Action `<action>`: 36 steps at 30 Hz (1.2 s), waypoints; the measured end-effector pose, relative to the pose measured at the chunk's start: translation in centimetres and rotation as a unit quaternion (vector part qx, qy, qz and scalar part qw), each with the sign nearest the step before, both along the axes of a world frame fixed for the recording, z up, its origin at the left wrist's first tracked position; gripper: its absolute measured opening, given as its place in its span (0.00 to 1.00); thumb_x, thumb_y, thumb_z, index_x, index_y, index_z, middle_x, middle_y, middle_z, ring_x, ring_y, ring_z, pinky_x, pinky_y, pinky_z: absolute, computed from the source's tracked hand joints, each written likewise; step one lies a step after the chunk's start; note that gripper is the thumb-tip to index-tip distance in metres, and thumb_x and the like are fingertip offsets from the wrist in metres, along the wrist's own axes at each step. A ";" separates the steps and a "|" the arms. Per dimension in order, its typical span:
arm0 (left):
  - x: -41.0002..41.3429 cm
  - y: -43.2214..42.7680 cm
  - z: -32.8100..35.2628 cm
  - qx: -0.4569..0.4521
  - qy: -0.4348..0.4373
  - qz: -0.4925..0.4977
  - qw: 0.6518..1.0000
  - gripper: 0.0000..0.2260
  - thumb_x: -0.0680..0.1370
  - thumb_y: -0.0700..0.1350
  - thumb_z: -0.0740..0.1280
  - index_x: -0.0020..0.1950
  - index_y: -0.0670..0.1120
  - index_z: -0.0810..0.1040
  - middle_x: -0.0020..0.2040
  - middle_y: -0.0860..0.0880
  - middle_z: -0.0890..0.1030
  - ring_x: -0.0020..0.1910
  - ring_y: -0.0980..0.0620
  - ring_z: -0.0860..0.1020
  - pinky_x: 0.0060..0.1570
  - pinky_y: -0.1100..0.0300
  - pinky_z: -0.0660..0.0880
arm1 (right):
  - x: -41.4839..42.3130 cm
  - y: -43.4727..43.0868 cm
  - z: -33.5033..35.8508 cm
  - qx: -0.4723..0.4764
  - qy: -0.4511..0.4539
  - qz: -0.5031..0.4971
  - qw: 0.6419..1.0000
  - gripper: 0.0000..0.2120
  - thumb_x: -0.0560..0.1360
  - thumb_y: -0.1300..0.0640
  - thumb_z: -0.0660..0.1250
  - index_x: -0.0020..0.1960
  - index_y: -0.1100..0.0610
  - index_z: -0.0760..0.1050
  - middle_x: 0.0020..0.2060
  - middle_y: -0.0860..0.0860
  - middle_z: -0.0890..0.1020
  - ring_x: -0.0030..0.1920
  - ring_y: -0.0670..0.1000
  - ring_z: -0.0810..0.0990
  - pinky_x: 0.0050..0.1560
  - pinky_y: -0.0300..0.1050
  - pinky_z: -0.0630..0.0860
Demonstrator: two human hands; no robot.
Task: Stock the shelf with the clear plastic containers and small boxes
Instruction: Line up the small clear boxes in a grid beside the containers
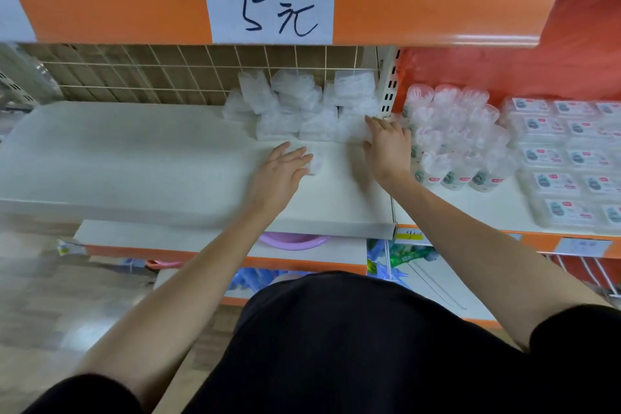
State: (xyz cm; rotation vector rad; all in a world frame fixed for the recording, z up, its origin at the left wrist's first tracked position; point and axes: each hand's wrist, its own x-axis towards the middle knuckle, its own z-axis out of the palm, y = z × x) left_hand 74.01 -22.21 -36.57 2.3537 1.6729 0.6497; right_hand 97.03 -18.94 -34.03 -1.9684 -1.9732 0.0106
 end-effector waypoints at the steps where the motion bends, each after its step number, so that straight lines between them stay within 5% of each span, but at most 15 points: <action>1: -0.1 -0.1 0.1 -0.006 -0.001 -0.002 1.000 0.14 0.81 0.44 0.65 0.66 0.48 0.78 0.68 0.52 0.76 0.73 0.49 0.65 0.67 0.63 0.61 | -0.5 -0.5 0.1 0.003 0.001 0.005 1.000 0.24 0.78 0.61 0.64 0.73 0.57 0.67 0.70 0.54 0.73 0.66 0.60 0.71 0.64 0.53 0.61; 9: -2.6 -2.2 0.1 -0.021 -0.001 -0.001 1.000 0.13 0.80 0.46 0.66 0.65 0.49 0.79 0.66 0.52 0.77 0.71 0.47 0.68 0.67 0.59 0.65 | -4.5 -5.1 -0.6 -0.021 -0.057 0.061 0.996 0.22 0.74 0.60 0.68 0.68 0.54 0.74 0.62 0.52 0.80 0.59 0.59 0.76 0.64 0.54 0.63; 13: -4.4 -2.8 0.0 -0.031 -0.016 -0.005 0.999 0.12 0.78 0.45 0.69 0.62 0.48 0.82 0.63 0.51 0.80 0.68 0.46 0.71 0.66 0.60 0.65 | -6.6 -7.0 -2.1 -0.017 -0.052 0.067 0.996 0.20 0.62 0.65 0.75 0.53 0.54 0.82 0.48 0.52 0.84 0.46 0.59 0.79 0.54 0.52 0.69; 18: -6.1 -3.6 -0.4 -0.006 -0.019 -0.026 0.999 0.11 0.74 0.43 0.72 0.56 0.46 0.84 0.57 0.49 0.83 0.60 0.45 0.77 0.60 0.63 0.65 | -7.6 -8.4 -2.8 0.010 0.050 0.113 0.992 0.16 0.61 0.65 0.79 0.48 0.60 0.83 0.44 0.58 0.81 0.40 0.63 0.78 0.42 0.53 0.75; 23: -6.6 -2.7 0.5 -0.007 0.029 -0.068 0.997 0.15 0.71 0.45 0.75 0.56 0.45 0.82 0.57 0.47 0.80 0.58 0.43 0.76 0.59 0.58 0.64 | -7.9 -9.2 -2.3 0.009 0.070 0.051 0.996 0.25 0.65 0.48 0.80 0.58 0.56 0.80 0.56 0.56 0.78 0.55 0.61 0.76 0.54 0.52 0.70; 27: -6.8 -1.6 1.5 -0.099 0.049 -0.097 0.989 0.23 0.72 0.46 0.75 0.64 0.43 0.75 0.70 0.46 0.71 0.71 0.43 0.65 0.69 0.55 0.57 | -7.8 -9.0 -1.3 -0.145 0.111 0.006 0.983 0.35 0.67 0.44 0.78 0.70 0.50 0.70 0.76 0.50 0.62 0.76 0.55 0.56 0.72 0.53 0.53; 31: -6.3 -0.6 2.8 -0.186 0.035 -0.121 0.974 0.20 0.73 0.42 0.73 0.62 0.43 0.71 0.63 0.48 0.75 0.65 0.45 0.69 0.63 0.53 0.65 | -7.1 -8.6 -0.8 -0.199 0.118 0.017 0.973 0.33 0.69 0.50 0.76 0.72 0.48 0.69 0.75 0.49 0.65 0.75 0.56 0.58 0.71 0.55 0.63; 36: -6.2 -1.1 3.5 -0.199 0.030 -0.093 0.975 0.24 0.72 0.44 0.74 0.65 0.45 0.71 0.63 0.48 0.76 0.62 0.44 0.71 0.60 0.53 0.66 | -6.7 -8.7 -0.5 -0.137 0.073 -0.002 0.988 0.23 0.71 0.56 0.73 0.66 0.52 0.76 0.64 0.53 0.76 0.65 0.59 0.71 0.64 0.51 0.65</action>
